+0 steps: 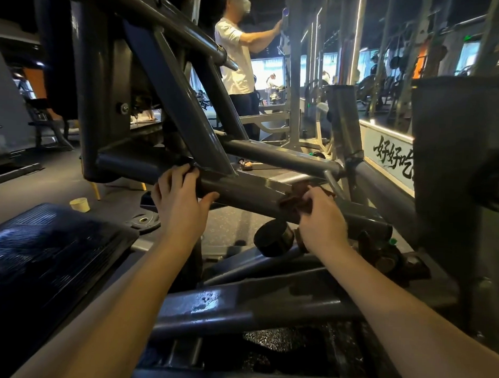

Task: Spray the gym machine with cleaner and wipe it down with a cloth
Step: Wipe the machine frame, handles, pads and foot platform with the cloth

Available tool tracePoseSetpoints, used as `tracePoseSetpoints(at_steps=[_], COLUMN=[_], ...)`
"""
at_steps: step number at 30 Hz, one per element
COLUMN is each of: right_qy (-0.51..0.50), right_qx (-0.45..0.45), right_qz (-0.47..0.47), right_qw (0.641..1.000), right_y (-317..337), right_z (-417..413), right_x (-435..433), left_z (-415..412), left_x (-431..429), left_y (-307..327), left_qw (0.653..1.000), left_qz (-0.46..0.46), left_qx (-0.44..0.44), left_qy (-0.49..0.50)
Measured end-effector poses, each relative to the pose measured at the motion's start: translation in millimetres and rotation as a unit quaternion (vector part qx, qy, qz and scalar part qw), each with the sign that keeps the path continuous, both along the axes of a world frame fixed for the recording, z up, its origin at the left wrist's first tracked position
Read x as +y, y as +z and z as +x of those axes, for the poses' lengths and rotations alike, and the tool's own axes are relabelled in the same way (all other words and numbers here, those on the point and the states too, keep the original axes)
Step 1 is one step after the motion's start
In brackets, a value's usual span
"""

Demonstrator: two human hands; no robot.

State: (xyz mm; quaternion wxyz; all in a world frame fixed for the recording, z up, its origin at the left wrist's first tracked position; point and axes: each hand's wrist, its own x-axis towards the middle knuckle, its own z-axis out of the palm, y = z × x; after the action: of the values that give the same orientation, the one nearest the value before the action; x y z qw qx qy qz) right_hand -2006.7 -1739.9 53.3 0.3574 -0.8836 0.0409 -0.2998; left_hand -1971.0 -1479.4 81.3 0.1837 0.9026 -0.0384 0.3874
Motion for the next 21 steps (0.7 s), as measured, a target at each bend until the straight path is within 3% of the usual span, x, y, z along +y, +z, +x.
tracePoseSetpoints(at_steps=[3,9,17,21], right_qy=[-0.004,0.117,0.166,0.137], right_qx=[-0.048,-0.086,-0.09,-0.075], right_qz=[-0.007,-0.022,-0.06,-0.114], right_qw=[0.999,0.989,0.98,0.981], right_y=[8.1,18.9,20.3,27.4], right_z=[4.4,18.8,26.9,17.7], right_x=[35.2,109.6,86.5,54.4], left_z=[-2.5,-5.0,-20.9,-21.2], left_x=[-3.0,4.1,5.4,-13.8], left_y=[0.2,1.1,17.1,27.3], left_qw=[1.0,0.998,0.99,0.982], left_qz=[0.001,0.054,0.114,0.158], left_qx=[-0.001,0.018,0.08,0.097], left_qy=[-0.001,0.026,0.029,-0.032])
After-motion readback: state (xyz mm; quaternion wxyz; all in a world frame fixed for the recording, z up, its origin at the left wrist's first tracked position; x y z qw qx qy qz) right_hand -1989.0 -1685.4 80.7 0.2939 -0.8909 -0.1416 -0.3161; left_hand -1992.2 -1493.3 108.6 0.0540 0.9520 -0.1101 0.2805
